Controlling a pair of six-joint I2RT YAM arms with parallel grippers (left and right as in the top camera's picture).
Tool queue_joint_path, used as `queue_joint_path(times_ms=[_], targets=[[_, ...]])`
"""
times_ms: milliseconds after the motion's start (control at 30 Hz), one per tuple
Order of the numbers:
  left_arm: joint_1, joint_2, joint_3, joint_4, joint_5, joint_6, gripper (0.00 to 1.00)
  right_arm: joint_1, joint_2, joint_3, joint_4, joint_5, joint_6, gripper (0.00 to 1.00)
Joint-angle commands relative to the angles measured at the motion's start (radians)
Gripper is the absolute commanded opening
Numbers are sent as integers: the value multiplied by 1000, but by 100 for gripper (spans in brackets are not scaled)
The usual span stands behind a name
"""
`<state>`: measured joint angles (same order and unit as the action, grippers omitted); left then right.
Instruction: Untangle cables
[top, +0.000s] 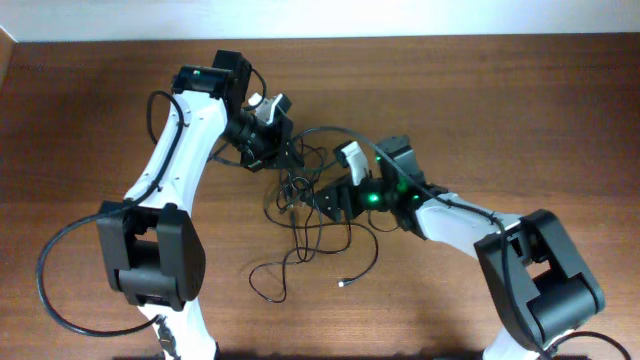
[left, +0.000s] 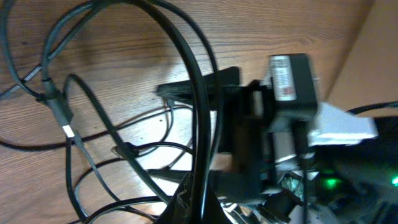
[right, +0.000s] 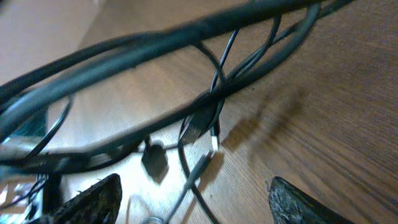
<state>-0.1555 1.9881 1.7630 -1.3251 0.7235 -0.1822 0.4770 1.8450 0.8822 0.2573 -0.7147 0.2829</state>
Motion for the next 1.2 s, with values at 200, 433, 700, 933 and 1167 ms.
queue_joint_path(times_ms=[200, 433, 700, 933, 1167], targets=[[0, -6, 19, -21, 68, 12, 0, 94, 12, -3, 95, 331, 164, 64], [0, -6, 19, -23, 100, 13, 0, 100, 14, -3, 114, 342, 190, 12], [11, -6, 18, -18, -185, 12, 0, -55, -56, -3, -69, 79, 189, 4], [-15, -6, 18, 60, -537, -109, 0, -210, -446, -2, -463, 64, 9, 4], [-149, -6, 18, 102, -529, -37, 0, -208, -556, -2, -407, 193, -97, 4]])
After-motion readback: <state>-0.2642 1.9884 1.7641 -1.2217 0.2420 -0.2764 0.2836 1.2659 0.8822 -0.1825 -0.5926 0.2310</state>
